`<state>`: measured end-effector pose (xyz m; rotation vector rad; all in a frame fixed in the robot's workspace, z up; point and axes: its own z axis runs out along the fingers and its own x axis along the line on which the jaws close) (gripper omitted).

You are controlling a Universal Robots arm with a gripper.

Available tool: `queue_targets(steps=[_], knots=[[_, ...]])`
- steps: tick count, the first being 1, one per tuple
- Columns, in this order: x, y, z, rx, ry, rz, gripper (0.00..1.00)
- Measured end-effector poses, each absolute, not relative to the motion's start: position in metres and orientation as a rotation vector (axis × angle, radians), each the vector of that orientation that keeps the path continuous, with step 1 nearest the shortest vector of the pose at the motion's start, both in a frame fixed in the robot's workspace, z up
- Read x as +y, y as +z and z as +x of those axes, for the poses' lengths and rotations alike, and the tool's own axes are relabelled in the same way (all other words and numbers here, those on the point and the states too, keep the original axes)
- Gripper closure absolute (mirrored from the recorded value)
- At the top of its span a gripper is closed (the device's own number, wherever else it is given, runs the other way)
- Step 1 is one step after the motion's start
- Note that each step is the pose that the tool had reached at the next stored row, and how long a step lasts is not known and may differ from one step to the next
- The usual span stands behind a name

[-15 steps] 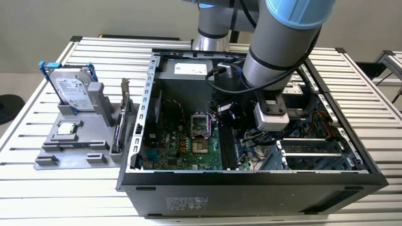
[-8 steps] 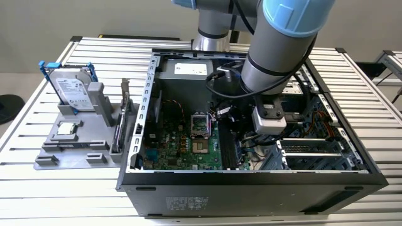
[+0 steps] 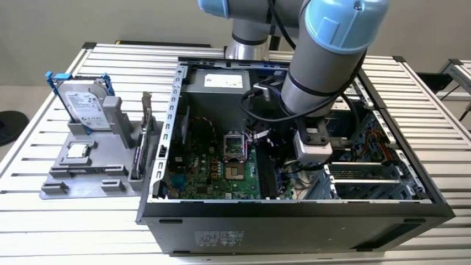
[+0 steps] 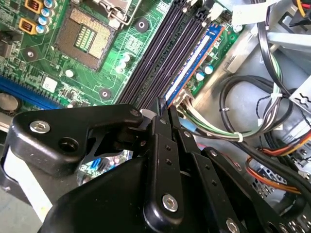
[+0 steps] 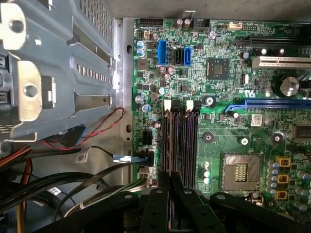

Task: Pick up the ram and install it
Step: 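Insert the ram into the slot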

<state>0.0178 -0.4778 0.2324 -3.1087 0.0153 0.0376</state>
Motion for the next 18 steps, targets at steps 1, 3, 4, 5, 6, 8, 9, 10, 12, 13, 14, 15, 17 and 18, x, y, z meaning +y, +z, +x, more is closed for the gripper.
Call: queue_targets(steps=[1, 3, 4, 5, 6, 8, 9, 10, 12, 13, 14, 15, 17, 18], knots=[[-0.4778, 0.2313, 0.0182, 0.015, 0.038, -3.109, 1.0], [-0.4778, 0.2291, 0.0184, 0.015, 0.038, -3.109, 1.0], [-0.4777, 0.2285, 0.0185, 0.016, 0.038, -3.109, 1.0], [-0.4777, 0.228, 0.0185, 0.016, 0.038, -3.109, 1.0], [-0.4776, 0.2273, 0.0185, 0.015, 0.038, -3.109, 1.0], [-0.4774, 0.226, 0.0186, 0.015, 0.038, -3.109, 1.0], [-0.4772, 0.2257, 0.0186, 0.015, 0.038, -3.109, 1.0], [-0.4771, 0.2255, 0.0186, 0.015, 0.038, -3.109, 1.0], [-0.4766, 0.225, 0.0186, 0.015, 0.038, -3.109, 1.0], [-0.4763, 0.2248, 0.0185, 0.015, 0.038, -3.109, 1.0], [-0.4761, 0.2246, 0.0185, 0.015, 0.038, -3.109, 1.0], [-0.4759, 0.2244, 0.0185, 0.015, 0.038, -3.109, 1.0], [-0.4756, 0.224, 0.0185, 0.015, 0.038, -3.109, 1.0], [-0.4756, 0.2239, 0.0185, 0.015, 0.038, -3.109, 1.0]])
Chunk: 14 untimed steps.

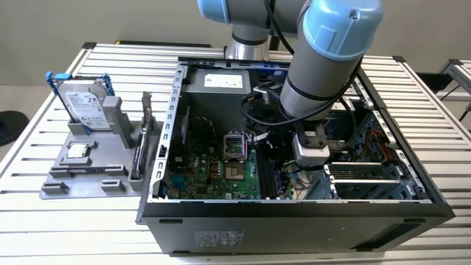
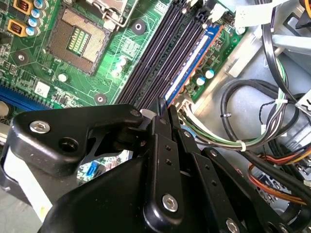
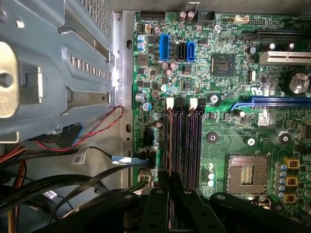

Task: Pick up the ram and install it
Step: 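Insert the ram into the slot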

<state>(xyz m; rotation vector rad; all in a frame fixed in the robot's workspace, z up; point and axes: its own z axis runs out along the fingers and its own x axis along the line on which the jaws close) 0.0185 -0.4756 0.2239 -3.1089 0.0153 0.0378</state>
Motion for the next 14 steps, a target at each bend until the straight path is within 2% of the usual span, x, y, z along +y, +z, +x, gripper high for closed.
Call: queue_targets(steps=[14], knots=[[-0.4753, 0.2257, 0.0192, 0.016, 0.038, -3.108, 1.0]])
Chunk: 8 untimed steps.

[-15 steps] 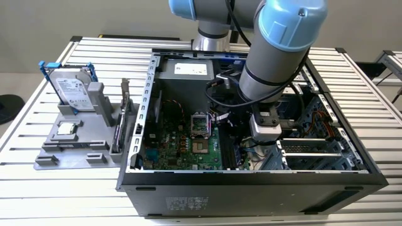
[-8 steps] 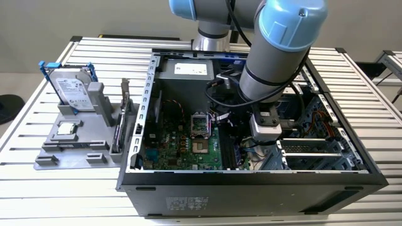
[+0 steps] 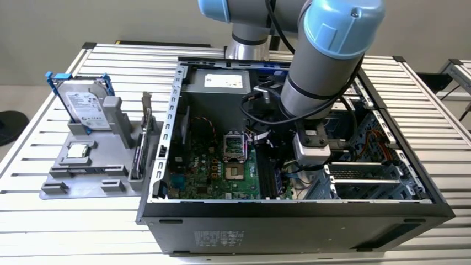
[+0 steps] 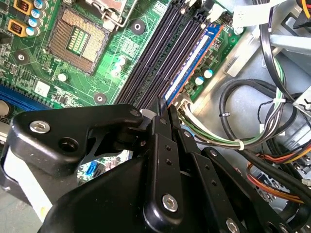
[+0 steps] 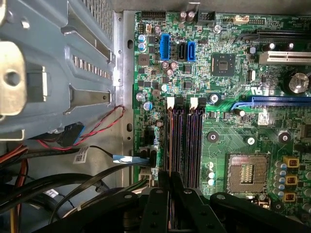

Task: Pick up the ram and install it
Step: 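Insert the ram into the slot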

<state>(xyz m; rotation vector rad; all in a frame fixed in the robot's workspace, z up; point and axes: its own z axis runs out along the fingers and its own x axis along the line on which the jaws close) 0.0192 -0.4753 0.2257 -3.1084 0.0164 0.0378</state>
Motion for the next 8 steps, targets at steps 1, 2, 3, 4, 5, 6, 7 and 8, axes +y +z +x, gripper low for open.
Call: queue_targets(steps=[1, 2, 3, 4, 5, 6, 7, 8], knots=[[-0.4753, 0.2258, 0.0192, 0.017, 0.038, -3.108, 1.0], [-0.4753, 0.2258, 0.0192, 0.018, 0.038, -3.108, 1.0], [-0.4753, 0.2258, 0.0192, 0.019, 0.038, -3.109, 1.0], [-0.4753, 0.2258, 0.019, 0.021, 0.038, -3.109, 1.0], [-0.4753, 0.2258, 0.0188, 0.022, 0.038, -3.109, 1.0], [-0.4753, 0.2258, 0.0184, 0.025, 0.038, -3.109, 1.0], [-0.4753, 0.2258, 0.0183, 0.027, 0.038, -3.108, 1.0], [-0.4753, 0.2258, 0.0183, 0.028, 0.038, -3.108, 1.0]])
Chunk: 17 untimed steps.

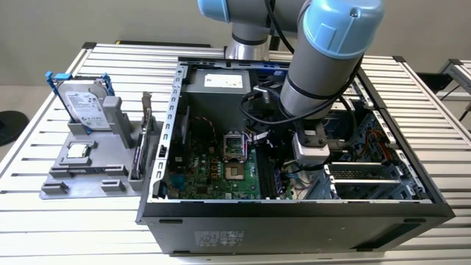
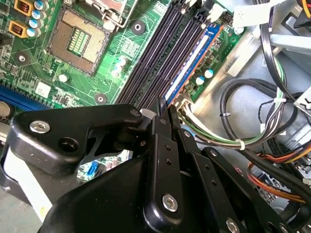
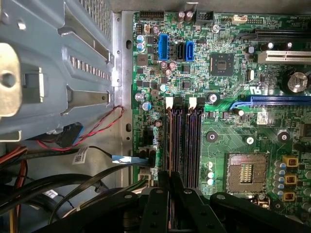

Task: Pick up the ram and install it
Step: 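Insert the ram into the slot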

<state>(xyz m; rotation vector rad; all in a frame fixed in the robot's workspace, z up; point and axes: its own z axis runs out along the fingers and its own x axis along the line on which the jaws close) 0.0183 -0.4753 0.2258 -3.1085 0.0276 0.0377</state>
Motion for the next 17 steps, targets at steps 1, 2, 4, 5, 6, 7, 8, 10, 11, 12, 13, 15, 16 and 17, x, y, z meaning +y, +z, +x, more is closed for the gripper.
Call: queue_targets(steps=[1, 2, 4, 5, 6, 7, 8, 10, 11, 12, 13, 15, 16, 17], knots=[[-0.4752, 0.2257, 0.0183, 0.028, 0.038, -3.109, 1.0], [-0.4752, 0.2253, 0.0183, 0.028, 0.038, -3.108, 1.0], [-0.4752, 0.224, 0.0183, 0.028, 0.038, -3.106, 1.0], [-0.4753, 0.2234, 0.0183, 0.028, 0.038, -3.105, 1.0], [-0.4753, 0.2228, 0.0182, 0.028, 0.038, -3.103, 1.0], [-0.4752, 0.2223, 0.0182, 0.028, 0.037, -3.101, 1.0], [-0.4752, 0.2222, 0.0182, 0.028, 0.037, -3.101, 1.0], [-0.4752, 0.222, 0.0184, 0.028, 0.037, -3.1, 1.0], [-0.4753, 0.222, 0.0185, 0.028, 0.037, -3.1, 1.0], [-0.4753, 0.222, 0.0186, 0.028, 0.037, -3.1, 1.0], [-0.4753, 0.222, 0.0188, 0.028, 0.037, -3.1, 1.0], [-0.4755, 0.222, 0.0194, 0.028, 0.037, -3.1, 1.0], [-0.4756, 0.222, 0.0198, 0.028, 0.037, -3.1, 1.0], [-0.4756, 0.2219, 0.0199, 0.028, 0.037, -3.1, 1.0]])
